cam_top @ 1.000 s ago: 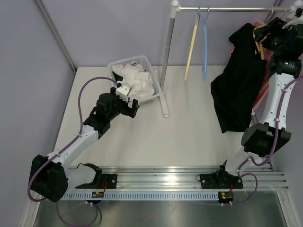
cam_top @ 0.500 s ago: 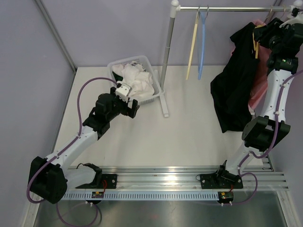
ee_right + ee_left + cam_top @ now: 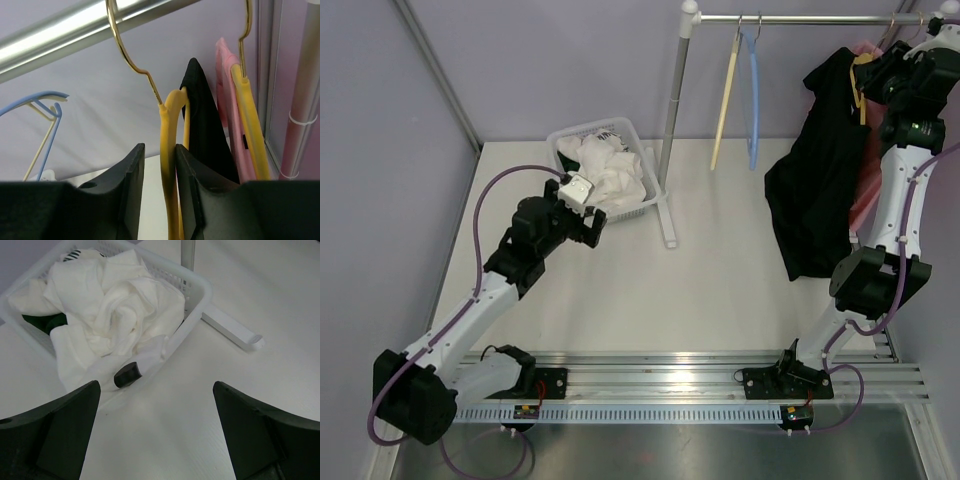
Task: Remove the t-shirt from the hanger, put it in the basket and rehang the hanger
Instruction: Grab a hanger with a tshirt on it with the right arm
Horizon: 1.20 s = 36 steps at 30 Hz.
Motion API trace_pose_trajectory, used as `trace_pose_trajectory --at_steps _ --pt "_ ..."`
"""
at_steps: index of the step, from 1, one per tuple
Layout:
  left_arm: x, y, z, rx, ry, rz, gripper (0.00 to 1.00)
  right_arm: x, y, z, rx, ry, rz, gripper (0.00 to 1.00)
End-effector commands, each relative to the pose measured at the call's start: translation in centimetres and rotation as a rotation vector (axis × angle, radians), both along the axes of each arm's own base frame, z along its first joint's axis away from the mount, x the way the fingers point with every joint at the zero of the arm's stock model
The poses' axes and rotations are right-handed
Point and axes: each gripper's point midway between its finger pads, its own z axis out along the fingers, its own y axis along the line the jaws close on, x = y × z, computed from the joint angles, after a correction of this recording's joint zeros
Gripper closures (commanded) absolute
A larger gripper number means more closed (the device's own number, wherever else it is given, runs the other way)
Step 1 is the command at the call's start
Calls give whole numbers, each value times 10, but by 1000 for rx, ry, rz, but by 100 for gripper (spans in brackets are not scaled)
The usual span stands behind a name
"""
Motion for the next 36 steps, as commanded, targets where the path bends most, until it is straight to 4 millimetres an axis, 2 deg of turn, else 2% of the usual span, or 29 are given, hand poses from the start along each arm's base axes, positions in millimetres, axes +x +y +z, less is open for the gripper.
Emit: trace_pose_trajectory --at_steps 1,6,9,10,12,13,15,20,25,29,36 --pt "0 11 47 9 -157 30 1 -12 8 42 -57 -87 -7 63" --pt "-1 21 44 56 -126 65 1 -12 10 43 -68 -71 -28 64" --pt "-2 24 43 70 -134 72 1 -12 9 42 -71 -66 -40 70" --pt "-3 24 41 69 -135 72 1 -13 7 44 -71 -67 -57 76" --pt "-5 25 44 54 -152 74 1 -11 7 41 -68 -57 -63 81" --pt "-7 25 41 49 -151 75 1 -12 5 42 -64 -56 -73 92" --pt "-8 25 41 38 -158 75 1 -11 5 42 -61 -54 -81 100" --pt "-11 16 15 29 -96 40 1 -11 4 45 -53 -63 -84 100" --pt "-5 16 16 26 -113 48 1 -14 12 52 -48 -82 -60 100" --pt "-8 12 8 38 -99 28 1 -15 20 57 -50 -76 -54 100" --pt "-8 4 0 54 -89 -4 1 -23 38 77 -69 -128 -63 100"
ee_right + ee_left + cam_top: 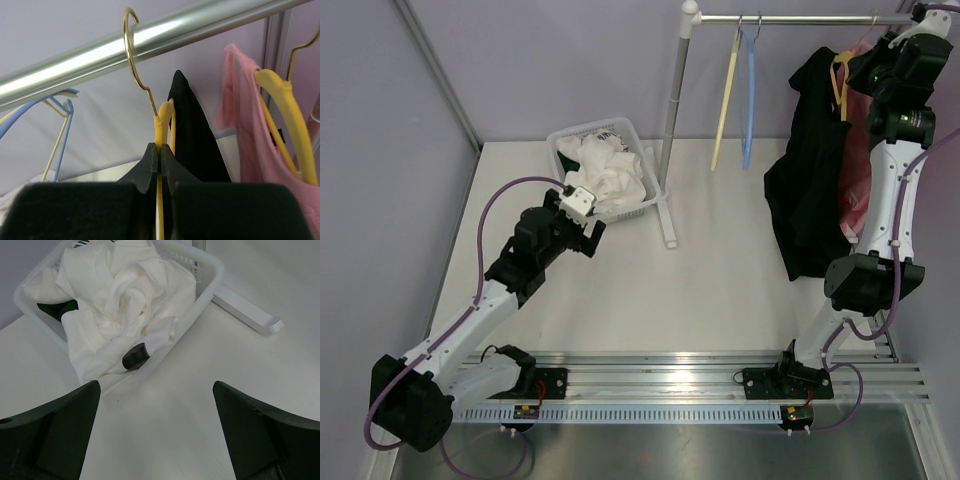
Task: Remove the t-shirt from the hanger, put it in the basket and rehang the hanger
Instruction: Grab a hanger with a tshirt on it with the right arm
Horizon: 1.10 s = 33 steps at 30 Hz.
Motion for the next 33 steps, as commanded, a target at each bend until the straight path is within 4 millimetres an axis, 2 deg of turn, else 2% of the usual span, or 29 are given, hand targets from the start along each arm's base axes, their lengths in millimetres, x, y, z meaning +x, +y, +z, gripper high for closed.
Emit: trace_pose_trajectory --at_steps 1,5,17,24,28,30,33 --pt "3 -12 12 -19 -54 -45 1 -19 12 56 -37 -148 -11 100" --pt "2 -16 8 -6 -44 -61 1 -21 27 67 -53 -196 19 100" --pt "-3 -13 15 -6 -80 -55 1 -33 56 80 -46 -258 93 100" --pt "-5 -15 13 -1 -76 -70 1 -37 76 82 -26 -262 199 100" --pt "-6 -15 16 -2 -80 -74 1 -39 79 85 -15 -273 216 96" --pt "-7 -15 15 -2 -78 -75 1 -40 82 84 -17 -267 231 100" --pt "-8 -16 16 -3 -81 -78 1 -44 80 83 -11 -274 212 100"
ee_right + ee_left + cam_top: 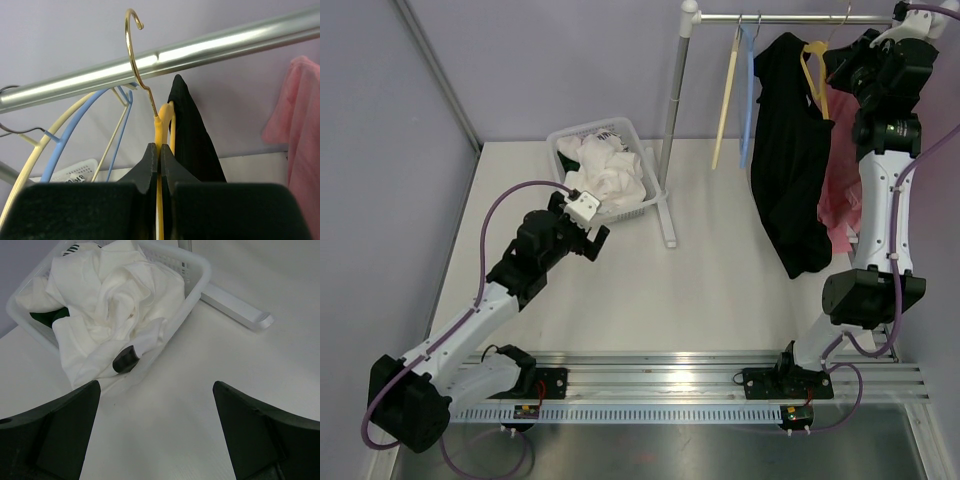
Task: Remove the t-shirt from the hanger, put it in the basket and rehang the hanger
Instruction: Grab a hanger with a tshirt on it with the right arm
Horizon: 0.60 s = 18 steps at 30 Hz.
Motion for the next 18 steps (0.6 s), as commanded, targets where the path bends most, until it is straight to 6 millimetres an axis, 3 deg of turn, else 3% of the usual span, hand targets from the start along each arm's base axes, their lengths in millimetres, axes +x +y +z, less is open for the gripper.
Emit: trace_pose_trajectory --at_steps 1,11,15,18 --pt "-1 -5 18 -27 -68 -27 1 -34 12 61 -14 -185 18 100" --pt "-1 -6 20 -30 -71 -25 1 -70 8 66 -25 -196 -35 100" --pt "-1 -5 20 -30 -75 -21 1 -76 8 66 -19 -187 -43 100" --pt "0 -4 20 -28 -77 -18 1 -68 4 63 -21 -192 -62 100"
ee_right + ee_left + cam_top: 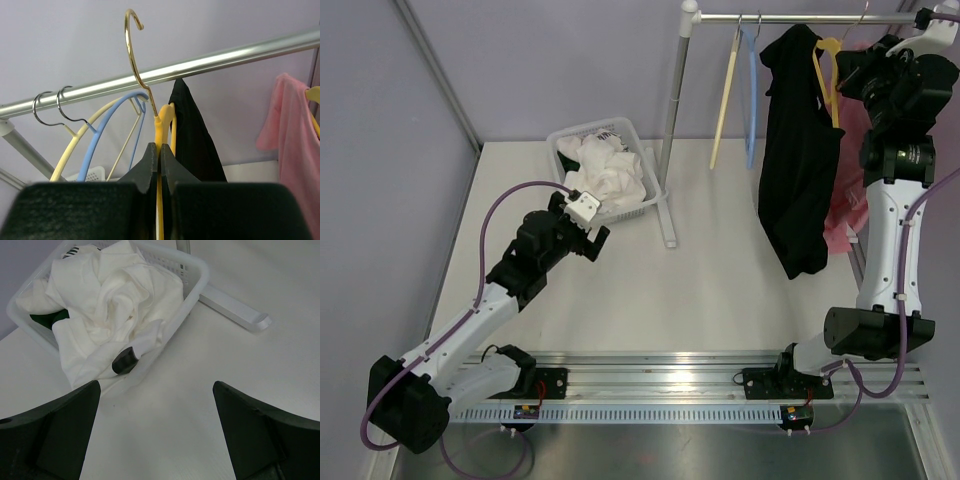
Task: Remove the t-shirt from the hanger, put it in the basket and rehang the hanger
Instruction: Grab a hanger with a tshirt on it with the right arm
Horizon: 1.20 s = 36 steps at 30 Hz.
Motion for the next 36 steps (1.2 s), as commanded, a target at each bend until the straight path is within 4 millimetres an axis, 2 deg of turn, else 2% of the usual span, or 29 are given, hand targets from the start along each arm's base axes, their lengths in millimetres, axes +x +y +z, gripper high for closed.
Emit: trace_pose_trajectory --at_steps 1,3,4,7,13,24,34,36 --pt "1 -3 17 -25 -71 -13 1 -1 -3 25 -15 -95 -28 100" --pt "1 -2 18 -24 -74 -10 1 7 -4 26 -14 -98 -27 100" --pt "1 -2 18 -24 -75 -12 1 17 -5 18 -8 -80 -25 100" --pt "2 -2 18 -23 -79 -9 1 30 -4 18 2 -85 -4 100" --pt "2 -5 13 -17 -65 -20 1 48 -3 14 20 -83 15 100" --pt "1 -4 12 -10 -64 -20 1 58 -2 2 0 -40 33 100" --pt "0 -5 11 -9 -59 -26 1 72 -17 -12 -22 10 -34 95" --pt "0 -6 11 -8 -60 -28 1 77 -18 -21 -28 38 -39 95"
